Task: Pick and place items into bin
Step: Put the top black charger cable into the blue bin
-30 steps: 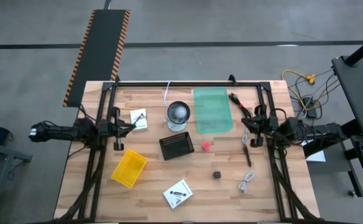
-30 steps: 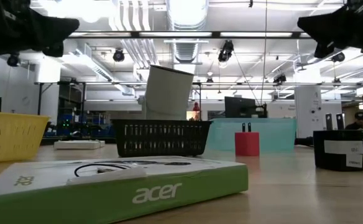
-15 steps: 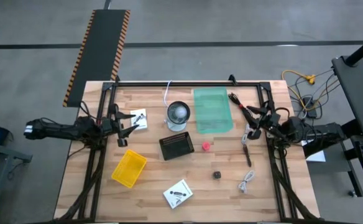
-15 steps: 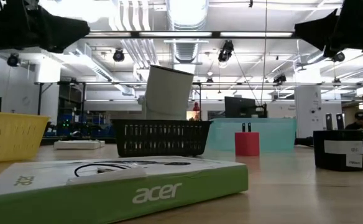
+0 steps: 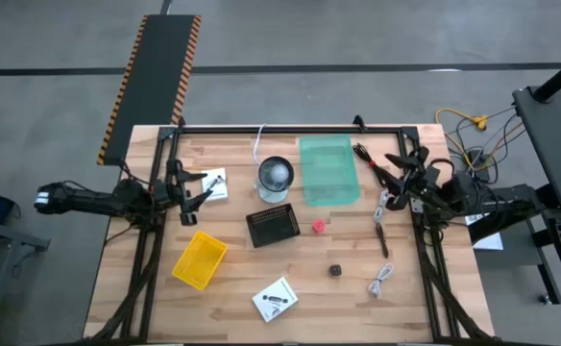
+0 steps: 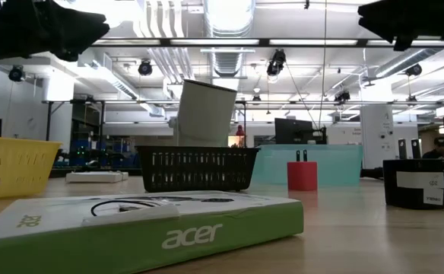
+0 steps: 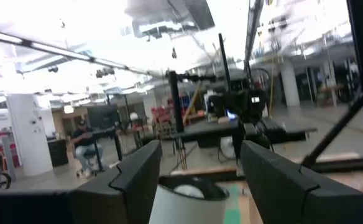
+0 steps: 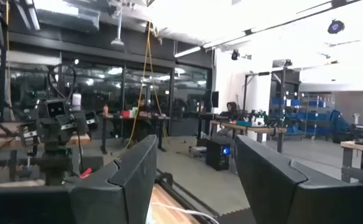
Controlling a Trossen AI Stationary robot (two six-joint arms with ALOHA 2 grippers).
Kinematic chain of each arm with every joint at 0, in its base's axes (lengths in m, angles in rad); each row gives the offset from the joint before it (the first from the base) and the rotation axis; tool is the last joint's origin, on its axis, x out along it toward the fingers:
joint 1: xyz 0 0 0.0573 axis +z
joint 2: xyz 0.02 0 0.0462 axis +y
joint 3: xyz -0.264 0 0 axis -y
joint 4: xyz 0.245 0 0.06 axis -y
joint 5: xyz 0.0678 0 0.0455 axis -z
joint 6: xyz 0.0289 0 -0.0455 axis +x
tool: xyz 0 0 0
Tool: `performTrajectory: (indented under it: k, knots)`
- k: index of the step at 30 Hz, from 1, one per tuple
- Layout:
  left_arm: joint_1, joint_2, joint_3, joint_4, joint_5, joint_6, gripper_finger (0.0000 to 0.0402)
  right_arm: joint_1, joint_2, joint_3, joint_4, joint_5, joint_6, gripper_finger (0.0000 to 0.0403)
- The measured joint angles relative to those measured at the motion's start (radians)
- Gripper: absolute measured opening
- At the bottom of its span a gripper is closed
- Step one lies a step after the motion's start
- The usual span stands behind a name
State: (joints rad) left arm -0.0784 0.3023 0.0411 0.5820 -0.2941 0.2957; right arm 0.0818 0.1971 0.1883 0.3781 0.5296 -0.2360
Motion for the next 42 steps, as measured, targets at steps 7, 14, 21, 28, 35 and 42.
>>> performTrajectory:
  k: [7,14,21,28,35,42]
  knots:
    - [0.000,0.043,-0.003,0.011,0.000,0.003,0.0208,0.000,0.213,0.143,-0.041,0.287,-0.024,0.0201]
    - [0.000,0.063,-0.004,0.012,-0.001,0.007,0.0208,0.000,0.366,0.362,-0.350,0.443,0.057,0.0201]
    - [0.000,0.059,-0.004,0.016,-0.002,0.006,0.0208,0.000,0.447,0.546,-0.818,0.442,0.407,0.0201]
    - [0.000,0.059,-0.004,0.016,-0.002,0.008,0.0208,0.000,0.481,0.613,-1.072,0.432,0.636,0.0201]
    - [0.000,0.059,-0.004,0.016,-0.002,0.009,0.0208,0.000,0.481,0.614,-1.079,0.291,0.682,0.0201]
    - [0.000,0.059,-0.004,0.012,-0.002,0.006,0.0208,0.000,0.487,0.610,-1.113,0.218,0.825,0.0201]
